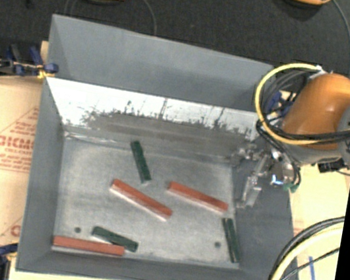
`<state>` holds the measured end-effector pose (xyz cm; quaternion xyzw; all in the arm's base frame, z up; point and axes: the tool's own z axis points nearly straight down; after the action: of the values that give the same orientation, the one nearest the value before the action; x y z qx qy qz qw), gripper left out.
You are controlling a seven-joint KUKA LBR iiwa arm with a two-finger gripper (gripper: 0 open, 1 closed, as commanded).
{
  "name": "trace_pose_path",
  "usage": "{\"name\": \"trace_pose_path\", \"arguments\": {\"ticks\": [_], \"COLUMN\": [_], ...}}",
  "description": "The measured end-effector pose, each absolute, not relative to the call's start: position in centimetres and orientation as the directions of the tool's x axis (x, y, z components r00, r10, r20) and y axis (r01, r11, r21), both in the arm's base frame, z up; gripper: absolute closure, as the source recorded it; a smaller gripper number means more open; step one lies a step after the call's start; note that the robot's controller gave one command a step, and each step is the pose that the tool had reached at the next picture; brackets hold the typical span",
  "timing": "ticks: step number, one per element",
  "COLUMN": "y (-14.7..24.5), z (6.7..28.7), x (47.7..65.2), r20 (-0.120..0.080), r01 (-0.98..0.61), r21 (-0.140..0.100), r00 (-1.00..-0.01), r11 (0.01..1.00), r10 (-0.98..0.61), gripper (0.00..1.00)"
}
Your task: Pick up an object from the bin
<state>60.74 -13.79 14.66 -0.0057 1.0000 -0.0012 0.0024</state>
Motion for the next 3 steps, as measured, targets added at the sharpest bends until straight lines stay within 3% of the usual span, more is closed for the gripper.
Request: {"name": "trace_pose_path", "arguments": {"ticks": [1,2,3], "y": [-13.8,-13.4,-13.6], "z": [14.7,9.3,7.1], "x": [60.7,60.3,60.3], "r20": [-0.005,-0.011,-0.007], "r01": [-0.011,-0.043,0.097], "r21": [-0.002,-0.004,-0.001], "r00": [-1.000,-0.999,-0.995], "r11": [1.000,0.999,0.995], "r10": [-0.011,-0.043,0.097], "gripper": [0.00,0.00,1.00]}}
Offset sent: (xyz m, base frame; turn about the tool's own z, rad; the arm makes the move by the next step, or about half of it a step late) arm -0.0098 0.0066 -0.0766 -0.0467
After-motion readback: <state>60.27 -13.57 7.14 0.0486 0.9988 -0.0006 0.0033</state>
